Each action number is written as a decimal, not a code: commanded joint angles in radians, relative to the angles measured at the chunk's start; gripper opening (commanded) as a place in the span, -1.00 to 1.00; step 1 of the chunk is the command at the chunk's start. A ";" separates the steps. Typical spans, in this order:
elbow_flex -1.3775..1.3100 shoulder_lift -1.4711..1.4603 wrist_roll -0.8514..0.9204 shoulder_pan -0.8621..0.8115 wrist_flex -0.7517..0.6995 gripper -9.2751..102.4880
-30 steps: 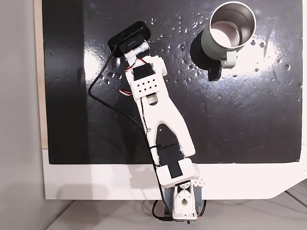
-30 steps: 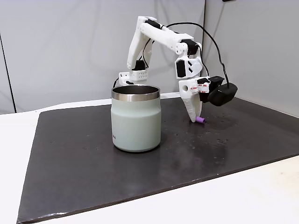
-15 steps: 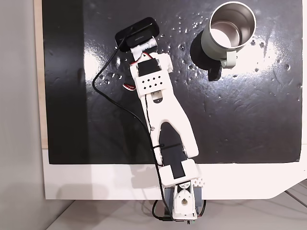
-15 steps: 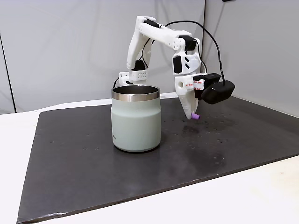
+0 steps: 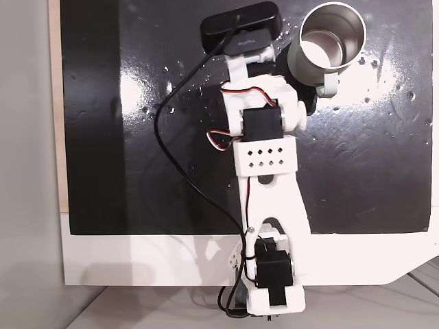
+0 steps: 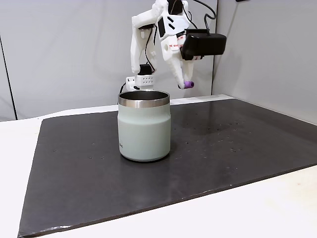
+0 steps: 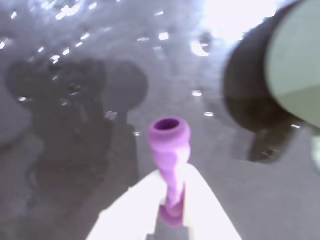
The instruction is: Grasp a pengrip and put it in the cup.
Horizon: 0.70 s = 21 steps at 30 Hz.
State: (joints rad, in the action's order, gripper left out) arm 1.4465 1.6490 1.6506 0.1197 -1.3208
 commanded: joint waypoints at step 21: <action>-0.310 -0.034 0.011 -0.291 0.264 -0.84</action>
State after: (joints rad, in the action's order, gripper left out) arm 1.2195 1.6153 1.6506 -0.1457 -1.1045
